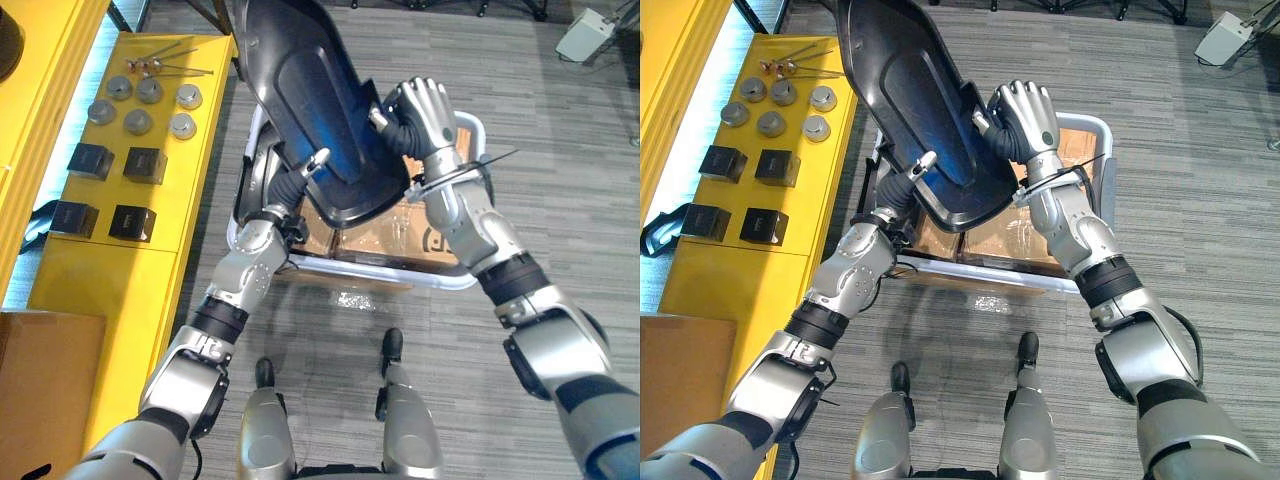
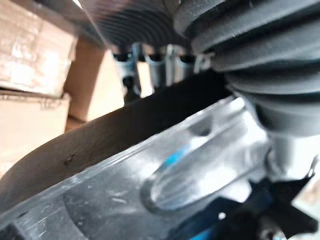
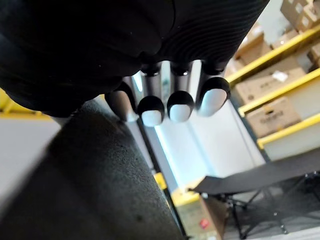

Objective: Walk over and take plastic housings, then place them on the shelf

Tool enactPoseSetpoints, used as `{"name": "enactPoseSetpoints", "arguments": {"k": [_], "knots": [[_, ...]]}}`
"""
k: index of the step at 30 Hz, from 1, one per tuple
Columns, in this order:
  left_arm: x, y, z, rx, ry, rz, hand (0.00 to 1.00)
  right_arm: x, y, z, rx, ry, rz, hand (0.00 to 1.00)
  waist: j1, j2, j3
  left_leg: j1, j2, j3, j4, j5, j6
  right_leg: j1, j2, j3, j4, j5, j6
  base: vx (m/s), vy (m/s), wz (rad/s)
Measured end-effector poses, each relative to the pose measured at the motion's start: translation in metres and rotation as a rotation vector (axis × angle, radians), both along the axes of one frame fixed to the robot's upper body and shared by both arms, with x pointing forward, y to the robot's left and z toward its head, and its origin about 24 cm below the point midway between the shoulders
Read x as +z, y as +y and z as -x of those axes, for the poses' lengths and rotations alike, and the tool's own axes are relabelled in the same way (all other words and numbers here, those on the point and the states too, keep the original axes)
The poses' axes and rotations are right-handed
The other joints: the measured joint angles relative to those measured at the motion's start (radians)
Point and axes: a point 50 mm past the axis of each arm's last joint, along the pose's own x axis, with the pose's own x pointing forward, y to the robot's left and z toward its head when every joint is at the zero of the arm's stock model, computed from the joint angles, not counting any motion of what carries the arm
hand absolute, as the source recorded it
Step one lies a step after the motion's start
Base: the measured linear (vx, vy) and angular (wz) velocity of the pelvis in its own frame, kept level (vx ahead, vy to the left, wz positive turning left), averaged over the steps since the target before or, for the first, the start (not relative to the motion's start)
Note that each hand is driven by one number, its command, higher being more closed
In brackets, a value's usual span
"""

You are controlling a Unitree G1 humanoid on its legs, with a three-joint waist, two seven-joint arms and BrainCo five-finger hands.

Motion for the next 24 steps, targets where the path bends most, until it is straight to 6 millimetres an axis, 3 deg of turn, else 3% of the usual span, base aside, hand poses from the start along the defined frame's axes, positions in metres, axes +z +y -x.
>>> {"name": "enactPoseSetpoints", "arguments": {"k": [6, 10, 16, 17, 22, 24], "knots": [[0.008, -0.007, 0.004, 0.071, -0.062, 0.107, 1.00, -0.004, 0.006, 0.011, 0.075, -0.022, -0.165, 1.00, 0.002, 0.009, -0.005, 0.001, 0.000, -0.001, -0.001, 0.000, 0.000, 0.000, 0.000, 0.000, 0.000, 0.000, 0.000, 0.00, 0.000, 0.00], [0.006, -0.007, 0.011, 0.126, -0.091, 0.189, 1.00, -0.017, 0.015, 0.023, 0.142, 0.003, -0.298, 1.00, -0.001, 0.009, -0.005, 0.017, 0.000, 0.004, -0.006, 0.000, 0.000, 0.013, 0.000, 0.002, -0.006, 0.000, 0.000, 0.00, 0.001, -0.01], [-0.002, -0.005, 0.017, 0.165, -0.107, 0.201, 1.00, -0.030, 0.019, 0.028, 0.162, 0.042, -0.336, 1.00, 0.001, 0.010, -0.005, 0.043, -0.001, 0.020, -0.022, 0.000, -0.001, 0.032, -0.001, 0.005, -0.024, -0.001, 0.000, -0.01, 0.019, -0.05], [-0.004, -0.005, 0.018, 0.168, -0.105, 0.211, 1.00, -0.031, 0.019, 0.028, 0.164, 0.050, -0.337, 0.00, 0.001, 0.010, -0.005, 0.049, -0.001, 0.022, -0.030, 0.002, -0.002, 0.033, -0.001, 0.005, -0.025, -0.001, 0.000, 0.00, 0.000, 0.00], [-0.021, -0.007, 0.024, 0.179, -0.051, 0.260, 1.00, -0.045, 0.025, 0.036, 0.195, 0.086, -0.361, 0.00, -0.002, 0.017, -0.009, 0.076, -0.002, 0.025, -0.051, 0.005, -0.003, 0.057, 0.000, 0.002, -0.035, 0.000, 0.000, 0.03, 0.023, 0.00], [-0.027, 0.003, 0.032, 0.221, -0.047, 0.324, 1.00, -0.054, 0.033, 0.042, 0.240, 0.107, -0.343, 0.00, -0.002, 0.016, -0.012, 0.088, -0.002, 0.027, -0.054, 0.005, -0.003, 0.067, 0.001, 0.002, -0.038, 0.000, 0.000, 0.02, 0.013, 0.00]]}}
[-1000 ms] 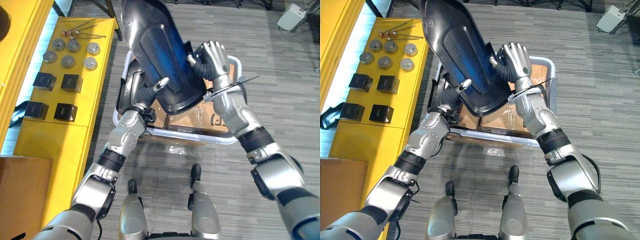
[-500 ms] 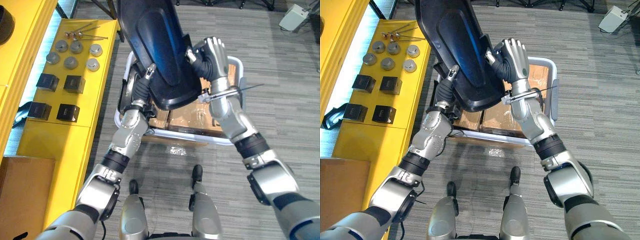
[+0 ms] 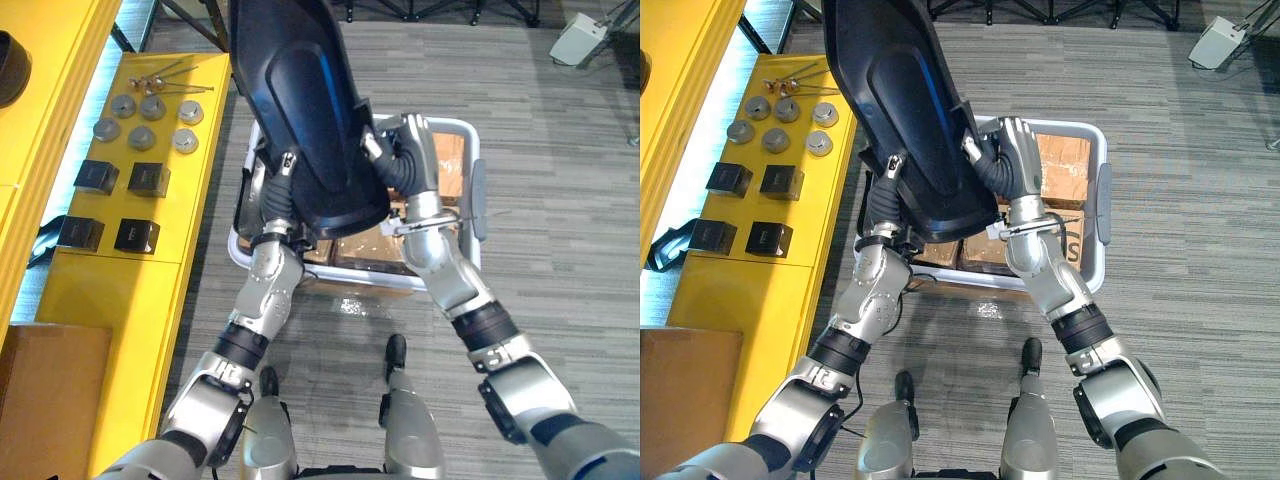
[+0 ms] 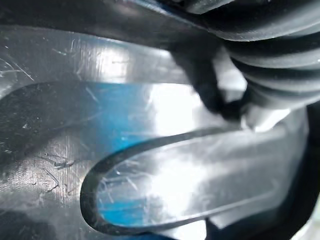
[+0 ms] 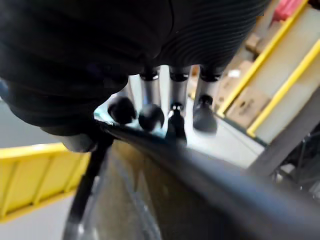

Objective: Walk over and take plastic housings, then place them on the shelf

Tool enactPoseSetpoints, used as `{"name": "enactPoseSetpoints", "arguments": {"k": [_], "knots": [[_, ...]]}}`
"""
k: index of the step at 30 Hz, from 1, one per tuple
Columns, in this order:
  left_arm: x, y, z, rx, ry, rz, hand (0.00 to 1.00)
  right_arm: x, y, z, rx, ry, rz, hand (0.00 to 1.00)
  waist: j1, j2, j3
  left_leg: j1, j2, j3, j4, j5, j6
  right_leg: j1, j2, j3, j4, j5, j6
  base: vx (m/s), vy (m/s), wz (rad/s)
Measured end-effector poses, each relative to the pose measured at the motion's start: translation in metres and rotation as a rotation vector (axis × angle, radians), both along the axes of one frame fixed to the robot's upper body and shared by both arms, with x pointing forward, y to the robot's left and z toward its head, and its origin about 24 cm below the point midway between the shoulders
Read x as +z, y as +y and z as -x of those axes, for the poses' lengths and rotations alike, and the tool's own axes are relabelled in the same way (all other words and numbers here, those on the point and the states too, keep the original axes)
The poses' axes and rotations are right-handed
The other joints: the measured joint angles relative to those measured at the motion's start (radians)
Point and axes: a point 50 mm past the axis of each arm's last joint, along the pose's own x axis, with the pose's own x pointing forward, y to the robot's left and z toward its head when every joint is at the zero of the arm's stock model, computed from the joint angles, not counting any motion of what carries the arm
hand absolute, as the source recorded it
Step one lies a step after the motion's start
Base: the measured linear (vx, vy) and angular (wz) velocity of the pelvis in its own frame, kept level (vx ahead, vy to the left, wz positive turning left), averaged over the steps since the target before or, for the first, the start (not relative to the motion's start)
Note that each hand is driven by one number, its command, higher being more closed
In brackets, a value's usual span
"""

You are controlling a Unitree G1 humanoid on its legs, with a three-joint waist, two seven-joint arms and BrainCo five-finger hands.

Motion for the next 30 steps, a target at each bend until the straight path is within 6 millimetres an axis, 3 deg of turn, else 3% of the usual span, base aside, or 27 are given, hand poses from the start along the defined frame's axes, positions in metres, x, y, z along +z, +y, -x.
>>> {"name": "enactPoseSetpoints", "arguments": {"k": [5, 9, 14, 19, 21, 25, 27, 30], "knots": [[0.006, 0.024, 0.016, 0.143, -0.070, 0.025, 1.00, -0.023, 0.003, 0.014, 0.048, 0.082, -0.057, 0.00, 0.023, 0.000, -0.001, 0.021, 0.000, -0.004, -0.011, 0.000, 0.000, 0.020, 0.000, -0.005, -0.001, -0.002, 0.001, -0.01, 0.012, 0.03], [-0.023, 0.042, 0.048, 0.339, -0.022, -0.120, 1.00, -0.052, 0.002, 0.043, 0.204, 0.270, -0.262, 0.00, 0.044, 0.009, -0.118, 0.048, -0.001, -0.005, -0.046, 0.000, 0.000, 0.035, -0.001, -0.016, -0.001, -0.021, 0.007, 0.04, 0.018, 0.04], [-0.055, 0.071, 0.075, 0.539, 0.065, -0.361, 1.00, -0.028, 0.007, 0.066, 0.474, 0.246, -0.490, 0.00, 0.054, 0.005, -0.214, 0.091, -0.001, -0.004, -0.067, -0.003, 0.002, 0.069, -0.001, -0.026, -0.001, -0.039, 0.008, 0.02, 0.008, 0.01], [-0.061, 0.086, 0.089, 0.702, 0.085, -0.517, 1.00, -0.010, 0.002, 0.074, 0.754, 0.229, -0.651, 0.00, 0.064, 0.001, -0.230, 0.112, -0.001, -0.001, -0.072, -0.005, 0.003, 0.086, 0.000, -0.027, -0.002, -0.047, 0.000, 0.00, 0.002, -0.01], [-0.057, 0.094, 0.097, 0.805, 0.064, -0.619, 1.00, -0.006, -0.010, 0.077, 0.839, 0.216, -0.728, 0.00, 0.064, -0.003, -0.249, 0.122, -0.001, 0.004, -0.088, -0.005, 0.001, 0.086, 0.000, -0.027, -0.003, -0.051, -0.003, 0.00, 0.000, 0.00], [-0.059, 0.109, 0.105, 0.928, 0.081, -0.684, 1.00, -0.012, -0.045, 0.085, 0.774, 0.177, -0.837, 0.00, 0.064, -0.001, -0.287, 0.127, 0.000, 0.011, -0.088, -0.006, -0.001, 0.086, 0.000, -0.023, -0.002, -0.052, 0.005, 0.04, 0.023, -0.05], [-0.060, 0.123, 0.115, 0.997, 0.098, -0.668, 1.00, -0.032, -0.068, 0.089, 0.607, 0.233, -0.902, 0.00, 0.062, -0.004, -0.298, 0.142, -0.001, 0.034, -0.089, -0.013, 0.000, 0.083, 0.001, -0.001, -0.001, -0.048, 0.011, 0.05, 0.034, -0.24], [-0.052, 0.132, 0.135, 1.018, 0.052, -0.613, 1.00, -0.065, -0.083, 0.096, 0.390, 0.379, -0.930, 0.00, 0.061, -0.011, -0.304, 0.159, -0.002, 0.071, -0.086, -0.029, 0.003, 0.074, 0.003, 0.030, -0.001, -0.047, 0.012, 0.03, 0.031, -0.36]]}}
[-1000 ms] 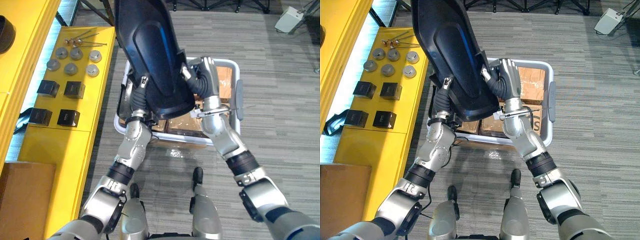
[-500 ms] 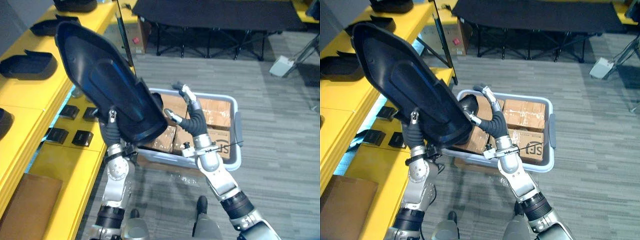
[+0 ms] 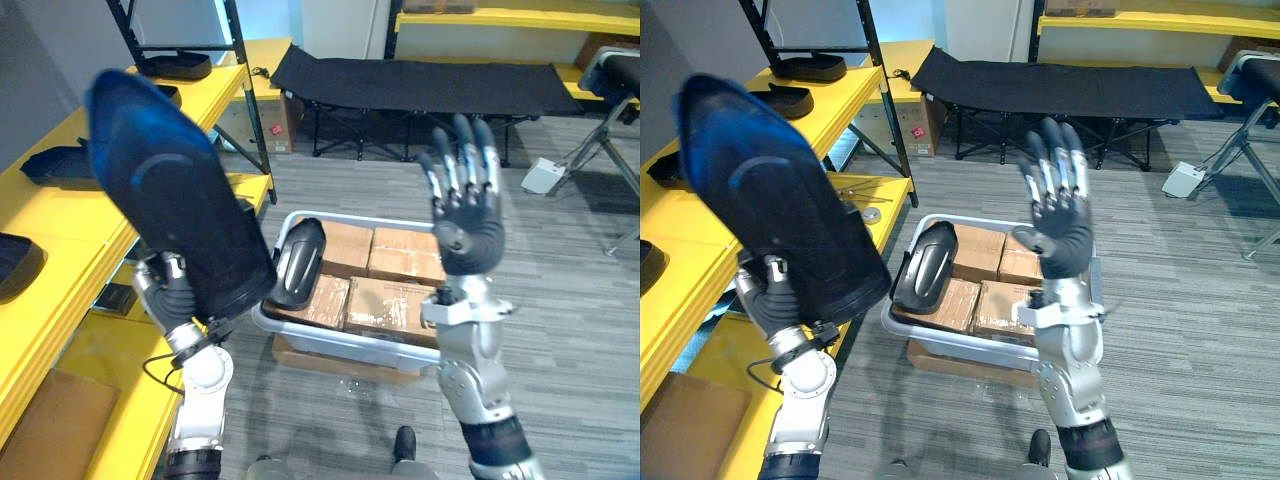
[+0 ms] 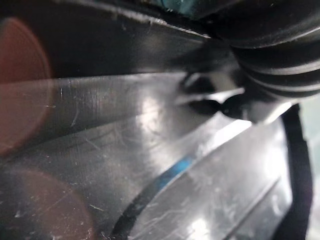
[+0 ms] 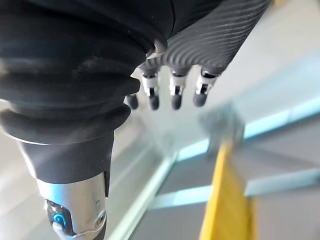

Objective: Walk over and take plastic housings, then place them on the shelf

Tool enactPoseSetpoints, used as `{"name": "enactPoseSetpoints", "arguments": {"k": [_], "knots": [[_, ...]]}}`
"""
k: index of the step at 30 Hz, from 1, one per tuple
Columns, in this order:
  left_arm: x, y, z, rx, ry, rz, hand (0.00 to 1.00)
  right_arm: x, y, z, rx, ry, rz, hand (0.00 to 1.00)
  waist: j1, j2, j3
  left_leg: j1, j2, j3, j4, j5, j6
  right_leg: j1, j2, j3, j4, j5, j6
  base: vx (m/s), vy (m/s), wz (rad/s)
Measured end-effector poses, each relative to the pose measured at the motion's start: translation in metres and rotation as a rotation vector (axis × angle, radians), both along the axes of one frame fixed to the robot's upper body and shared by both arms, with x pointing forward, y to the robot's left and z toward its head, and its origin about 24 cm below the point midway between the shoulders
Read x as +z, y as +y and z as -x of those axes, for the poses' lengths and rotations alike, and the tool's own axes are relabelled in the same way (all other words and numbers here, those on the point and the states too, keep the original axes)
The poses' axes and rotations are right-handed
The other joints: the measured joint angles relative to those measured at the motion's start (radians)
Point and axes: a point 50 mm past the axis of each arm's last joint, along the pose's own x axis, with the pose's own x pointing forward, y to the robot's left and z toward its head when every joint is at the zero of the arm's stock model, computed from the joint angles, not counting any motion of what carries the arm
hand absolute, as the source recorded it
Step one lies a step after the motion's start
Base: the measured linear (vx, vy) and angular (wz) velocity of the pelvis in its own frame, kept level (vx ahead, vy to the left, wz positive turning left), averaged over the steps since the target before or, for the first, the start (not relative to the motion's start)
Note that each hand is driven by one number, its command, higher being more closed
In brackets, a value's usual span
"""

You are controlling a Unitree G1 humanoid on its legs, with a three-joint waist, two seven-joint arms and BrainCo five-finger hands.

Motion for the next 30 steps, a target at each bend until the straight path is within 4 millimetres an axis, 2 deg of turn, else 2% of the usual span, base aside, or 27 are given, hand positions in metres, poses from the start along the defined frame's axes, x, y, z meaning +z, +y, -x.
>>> {"name": "enactPoseSetpoints", "arguments": {"k": [2, 5, 9, 12, 14, 15, 16, 18, 20, 22, 24, 27, 28, 29, 30], "knots": [[0.014, 0.001, 0.021, -0.014, -0.096, 0.035, 1.00, -0.031, -0.009, 0.007, -0.042, 0.175, -0.013, 0.00, 0.001, -0.003, -0.004, 0.007, -0.004, 0.037, 0.009, -0.019, 0.007, -0.019, 0.001, 0.030, 0.000, -0.001, -0.001, 0.02, 0.030, -0.44], [0.023, 0.002, 0.030, -0.003, -0.181, 0.089, 1.00, -0.055, -0.012, 0.006, -0.042, 0.291, -0.022, 0.00, 0.004, 0.000, -0.003, -0.012, -0.003, 0.034, 0.057, -0.053, 0.015, -0.023, 0.000, 0.039, 0.000, -0.003, -0.005, 0.00, 0.033, -0.15], [0.029, 0.008, 0.037, 0.029, -0.232, 0.106, 1.00, -0.059, -0.005, 0.004, -0.001, 0.299, 0.019, 0.00, 0.028, -0.010, 0.005, -0.066, -0.002, -0.021, 0.107, -0.077, 0.020, -0.020, -0.006, -0.002, -0.001, -0.010, -0.014, -0.02, 0.040, 0.26], [0.038, 0.014, 0.046, 0.068, -0.267, 0.072, 1.00, -0.060, 0.005, 0.001, 0.027, 0.305, 0.062, 0.00, 0.056, -0.021, 0.010, -0.115, -0.010, -0.134, 0.104, -0.074, 0.020, 0.011, -0.009, -0.079, 0.000, -0.029, -0.005, 0.02, -0.009, 0.95], [0.042, 0.014, 0.048, 0.054, -0.274, 0.056, 1.00, -0.060, 0.007, 0.000, 0.030, 0.306, 0.081, 0.00, 0.056, -0.006, 0.012, -0.152, -0.022, -0.262, 0.092, -0.058, 0.027, 0.057, -0.001, -0.114, 0.023, -0.106, 0.025, 0.11, -0.048, 1.74], [0.043, 0.013, 0.047, 0.018, -0.269, 0.054, 1.00, -0.061, 0.002, 0.000, 0.013, 0.312, 0.091, 0.00, 0.046, 0.010, 0.006, -0.175, -0.035, -0.359, 0.081, -0.040, 0.026, 0.073, 0.015, -0.092, 0.073, -0.175, 0.032, 0.15, -0.065, 1.88], [0.043, 0.013, 0.046, -0.007, -0.268, 0.057, 1.00, -0.061, -0.001, 0.000, 0.003, 0.315, 0.098, 0.00, 0.047, 0.012, 0.004, -0.175, -0.045, -0.398, 0.072, -0.022, 0.018, 0.077, 0.014, -0.093, 0.106, -0.199, 0.030, 0.19, -0.046, 1.97], [0.046, 0.013, 0.046, -0.059, -0.271, 0.056, 1.00, -0.063, -0.004, -0.006, -0.007, 0.325, 0.109, 0.00, 0.075, 0.009, 0.003, -0.173, -0.077, -0.508, 0.046, 0.011, 0.010, 0.100, -0.015, -0.112, 0.205, -0.287, 0.037, 0.19, -0.010, 1.47], [0.046, 0.015, 0.051, -0.054, -0.263, 0.049, 1.00, -0.063, -0.001, -0.015, 0.005, 0.326, 0.114, 0.00, 0.104, 0.006, 0.002, -0.160, -0.089, -0.541, 0.034, 0.027, 0.011, 0.125, -0.027, -0.151, 0.224, -0.317, 0.039, 0.12, -0.039, 0.80], [0.045, 0.016, 0.060, -0.053, -0.236, 0.038, 1.00, -0.060, 0.008, -0.020, 0.039, 0.312, 0.120, 0.00, 0.110, 0.009, 0.000, -0.157, -0.100, -0.570, 0.034, 0.027, 0.011, 0.156, -0.034, -0.193, 0.224, -0.332, 0.041, 0.12, -0.037, 0.54], [0.041, 0.016, 0.065, -0.092, -0.195, 0.038, 1.00, -0.059, 0.015, -0.021, 0.062, 0.304, 0.138, 0.00, 0.130, 0.009, 0.000, -0.156, -0.110, -0.599, 0.035, 0.031, 0.010, 0.188, -0.038, -0.234, 0.218, -0.339, 0.042, 0.09, -0.022, 0.44], [0.037, 0.014, 0.066, -0.158, -0.169, 0.051, 1.00, -0.061, 0.016, -0.021, 0.057, 0.314, 0.139, 0.00, 0.128, -0.003, 0.006, -0.166, -0.126, -0.579, 0.032, 0.067, 0.015, 0.237, -0.047, -0.319, 0.205, -0.342, 0.041, 0.03, -0.020, 0.75], [0.036, 0.011, 0.063, -0.209, -0.163, 0.058, 1.00, -0.062, 0.013, -0.020, 0.031, 0.322, 0.132, 0.00, 0.116, -0.018, 0.010, -0.192, -0.141, -0.490, 0.026, 0.112, 0.047, 0.266, -0.060, -0.385, 0.200, -0.343, 0.040, 0.00, -0.020, 1.47], [0.038, 0.008, 0.060, -0.262, -0.169, 0.054, 1.00, -0.064, 0.006, -0.018, -0.012, 0.333, 0.130, 0.00, 0.096, -0.031, 0.017, -0.212, -0.126, -0.338, 0.007, 0.132, 0.123, 0.294, -0.074, -0.459, 0.197, -0.343, 0.039, -0.01, -0.011, 1.64], [0.038, 0.006, 0.058, -0.287, -0.167, 0.049, 1.00, -0.065, 0.003, -0.017, -0.029, 0.340, 0.131, 0.00, 0.087, -0.032, 0.018, -0.215, -0.116, -0.255, 0.000, 0.124, 0.140, 0.300, -0.072, -0.487, 0.198, -0.343, 0.039, -0.03, 0.004, 1.59]]}}
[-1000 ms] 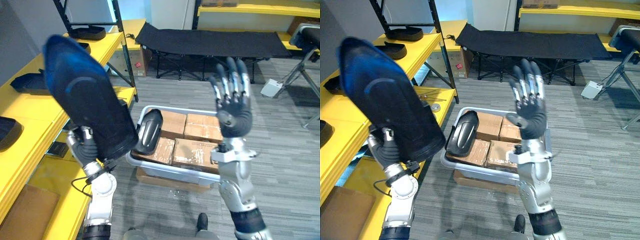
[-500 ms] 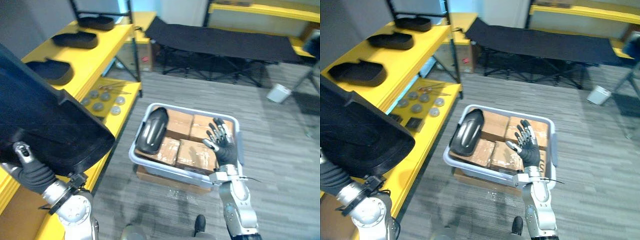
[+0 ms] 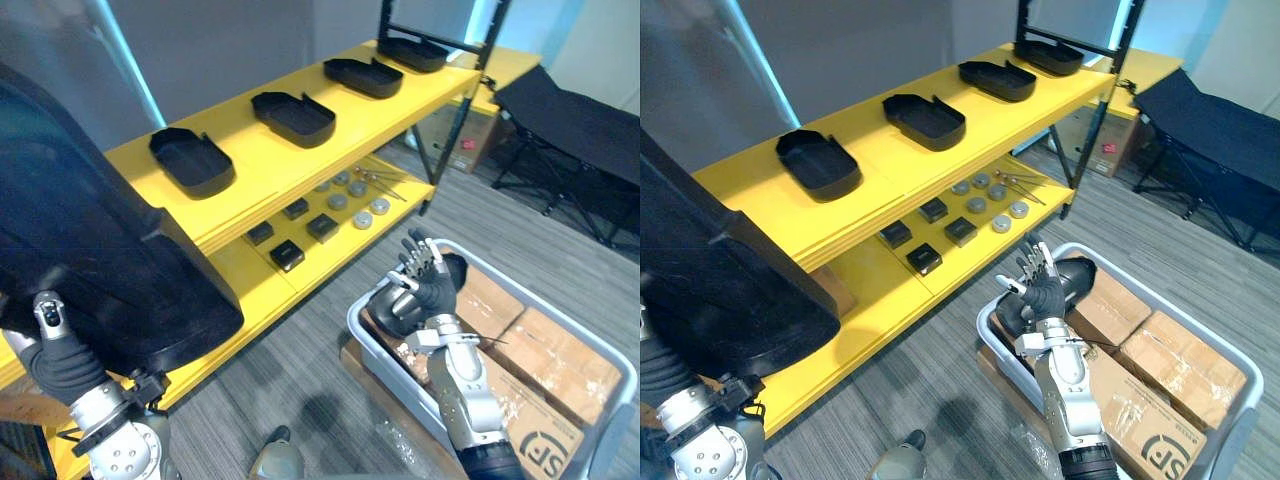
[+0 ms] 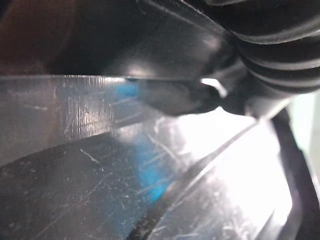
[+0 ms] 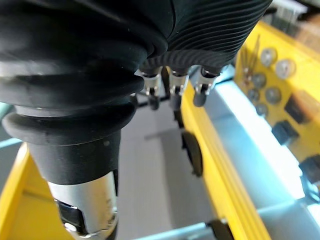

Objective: Walk over and take plastic housings, then place them on the shelf

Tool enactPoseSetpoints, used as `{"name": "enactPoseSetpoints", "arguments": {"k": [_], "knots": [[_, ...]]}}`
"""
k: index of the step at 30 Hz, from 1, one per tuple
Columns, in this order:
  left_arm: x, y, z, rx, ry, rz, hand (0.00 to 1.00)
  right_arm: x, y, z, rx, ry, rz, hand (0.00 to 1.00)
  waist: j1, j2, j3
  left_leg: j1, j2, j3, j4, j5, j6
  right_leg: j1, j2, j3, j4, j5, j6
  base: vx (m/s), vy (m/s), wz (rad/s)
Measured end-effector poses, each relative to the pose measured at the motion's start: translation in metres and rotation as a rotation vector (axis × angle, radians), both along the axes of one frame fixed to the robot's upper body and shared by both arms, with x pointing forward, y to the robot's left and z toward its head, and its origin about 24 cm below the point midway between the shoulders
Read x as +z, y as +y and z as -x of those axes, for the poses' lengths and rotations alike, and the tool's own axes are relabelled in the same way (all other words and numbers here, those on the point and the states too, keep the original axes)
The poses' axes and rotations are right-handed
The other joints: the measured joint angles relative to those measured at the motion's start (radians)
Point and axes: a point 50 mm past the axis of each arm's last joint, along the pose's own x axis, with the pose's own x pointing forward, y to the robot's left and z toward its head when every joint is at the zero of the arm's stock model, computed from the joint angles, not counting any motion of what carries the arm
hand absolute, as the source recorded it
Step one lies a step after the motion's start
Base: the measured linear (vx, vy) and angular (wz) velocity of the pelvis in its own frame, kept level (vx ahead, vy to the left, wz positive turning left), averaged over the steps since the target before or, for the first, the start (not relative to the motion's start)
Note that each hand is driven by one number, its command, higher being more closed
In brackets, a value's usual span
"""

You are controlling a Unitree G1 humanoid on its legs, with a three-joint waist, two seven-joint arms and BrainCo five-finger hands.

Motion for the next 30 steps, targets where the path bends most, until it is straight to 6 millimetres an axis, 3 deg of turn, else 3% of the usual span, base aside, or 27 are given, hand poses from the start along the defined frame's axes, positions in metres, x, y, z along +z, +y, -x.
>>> {"name": "enactPoseSetpoints", "arguments": {"k": [1, 2, 4, 6, 10, 12, 13, 15, 16, 17, 18, 19, 20, 23, 24, 26, 28, 30], "knots": [[-0.002, -0.003, -0.002, -0.036, 0.010, -0.010, 1.00, -0.003, -0.007, 0.003, -0.033, 0.016, 0.006, 0.00, -0.008, 0.004, 0.007, -0.020, 0.035, 0.122, 0.001, 0.024, 0.028, 0.013, -0.002, -0.045, 0.005, 0.000, 0.000, -0.04, 0.030, 1.24], [-0.005, -0.005, -0.001, -0.053, 0.029, -0.009, 1.00, -0.005, -0.013, 0.007, -0.052, 0.027, 0.020, 0.00, -0.011, 0.014, 0.010, -0.019, 0.038, 0.172, -0.013, 0.073, 0.009, 0.024, -0.012, -0.068, 0.021, -0.009, 0.009, -0.03, 0.046, 1.00], [-0.007, -0.006, 0.000, -0.054, 0.042, -0.009, 1.00, -0.006, -0.016, 0.008, -0.059, 0.028, 0.020, 0.00, -0.010, 0.004, 0.014, -0.013, -0.004, 0.177, -0.042, 0.101, -0.026, 0.019, -0.057, -0.070, 0.049, -0.034, 0.025, -0.03, 0.109, 0.46], [-0.006, -0.005, 0.001, -0.045, 0.040, -0.007, 1.00, -0.003, -0.009, 0.005, -0.030, 0.007, 0.002, 0.00, -0.003, -0.006, 0.029, -0.015, -0.036, 0.194, -0.042, 0.102, -0.018, 0.006, -0.095, -0.059, 0.065, -0.040, 0.021, -0.04, 0.157, 0.06], [-0.006, -0.002, 0.002, -0.027, 0.039, -0.013, 1.00, 0.004, -0.005, 0.000, -0.011, -0.025, -0.004, 0.00, 0.006, -0.034, 0.063, -0.073, -0.072, 0.208, 0.124, 0.009, 0.016, 0.009, -0.152, -0.043, 0.094, -0.056, 0.003, -0.03, 0.163, -0.03], [-0.004, 0.000, 0.003, -0.017, 0.035, -0.019, 1.00, 0.004, -0.008, 0.001, -0.033, -0.031, -0.007, 0.00, 0.013, -0.055, 0.074, -0.085, -0.101, 0.215, 0.188, -0.053, 0.030, 0.020, -0.193, -0.041, 0.137, -0.058, -0.049, 0.04, 0.166, 0.09], [-0.004, 0.000, 0.002, -0.018, 0.033, -0.019, 1.00, 0.004, -0.009, 0.001, -0.042, -0.028, -0.006, 0.00, 0.010, -0.053, 0.075, -0.086, -0.108, 0.208, 0.195, -0.061, 0.037, 0.014, -0.203, -0.033, 0.172, -0.040, -0.074, 0.08, 0.200, 0.30], [-0.002, 0.003, 0.003, -0.006, 0.027, -0.035, 1.00, 0.002, -0.010, 0.003, -0.045, -0.020, -0.004, 0.00, 0.012, -0.047, 0.071, -0.060, -0.112, 0.195, 0.166, -0.069, 0.054, -0.096, -0.245, 0.061, 0.369, 0.095, -0.176, 0.10, 0.231, 0.23], [-0.001, 0.004, 0.003, 0.004, 0.029, -0.044, 1.00, 0.002, -0.009, 0.003, -0.040, -0.025, -0.009, 0.00, 0.013, -0.047, 0.071, -0.046, -0.112, 0.195, 0.150, -0.069, 0.061, -0.118, -0.249, 0.088, 0.402, 0.145, -0.192, 0.19, 0.172, 0.04], [-0.001, 0.006, 0.004, 0.017, 0.031, -0.055, 1.00, 0.003, -0.004, 0.003, -0.014, -0.036, -0.018, 0.00, 0.012, -0.046, 0.071, -0.011, -0.105, 0.182, 0.113, -0.066, 0.074, -0.157, -0.247, 0.146, 0.462, 0.236, -0.191, 0.24, 0.119, 0.09], [0.002, 0.007, 0.003, 0.022, 0.024, -0.066, 1.00, 0.004, -0.001, 0.002, 0.006, -0.049, -0.016, 0.00, 0.010, -0.041, 0.074, 0.019, -0.103, 0.166, 0.074, -0.058, 0.097, -0.208, -0.228, 0.193, 0.563, 0.187, -0.155, 0.28, 0.128, 0.14], [0.003, 0.007, 0.001, 0.029, 0.018, -0.071, 1.00, 0.006, 0.000, 0.002, 0.013, -0.061, -0.005, 0.00, 0.007, -0.039, 0.075, 0.035, -0.101, 0.152, 0.058, -0.055, 0.102, -0.230, -0.211, 0.205, 0.607, 0.120, -0.147, 0.22, 0.074, 0.28], [0.006, 0.007, 0.000, 0.049, 0.005, -0.085, 1.00, 0.010, -0.001, 0.000, 0.027, -0.084, 0.011, 0.00, -0.009, -0.033, 0.079, 0.073, -0.092, 0.134, 0.027, -0.050, 0.109, -0.259, -0.163, 0.204, 0.651, 0.030, -0.149, 0.17, 0.069, 0.27], [0.015, 0.009, -0.008, 0.053, -0.048, -0.095, 1.00, 0.024, -0.002, -0.008, 0.040, -0.154, 0.052, 0.00, -0.037, -0.025, 0.079, 0.130, -0.085, 0.092, -0.016, -0.053, 0.105, -0.328, -0.055, 0.210, 0.555, -0.066, -0.151, 0.20, 0.058, 0.42], [0.018, 0.009, -0.012, 0.044, -0.062, -0.101, 1.00, 0.027, -0.004, -0.009, 0.042, -0.165, 0.062, 0.00, -0.047, -0.023, 0.078, 0.130, -0.085, 0.074, -0.017, -0.053, 0.104, -0.343, -0.034, 0.225, 0.512, -0.067, -0.150, 0.19, -0.044, 0.83], [0.025, 0.004, -0.030, -0.008, -0.099, -0.105, 1.00, 0.036, -0.013, -0.009, 0.026, -0.200, 0.096, 0.00, -0.070, -0.015, 0.076, 0.128, -0.086, -0.013, -0.017, -0.058, 0.082, -0.382, 0.044, 0.352, 0.335, -0.059, -0.137, 0.17, -0.114, 1.12], [0.024, 0.001, -0.039, -0.031, -0.092, -0.092, 1.00, 0.043, -0.015, -0.008, 0.017, -0.231, 0.100, 0.00, -0.095, -0.017, 0.073, 0.134, -0.090, -0.080, -0.016, -0.061, 0.054, -0.381, 0.075, 0.443, 0.239, -0.036, -0.105, 0.19, -0.257, 1.20], [0.020, 0.000, -0.040, -0.032, -0.063, -0.086, 1.00, 0.053, -0.014, -0.006, 0.018, -0.284, 0.104, 0.00, -0.092, -0.064, 0.044, 0.132, -0.120, -0.109, -0.016, -0.075, 0.023, -0.373, 0.061, 0.456, 0.161, 0.049, -0.107, 0.19, -0.318, 0.91]]}}
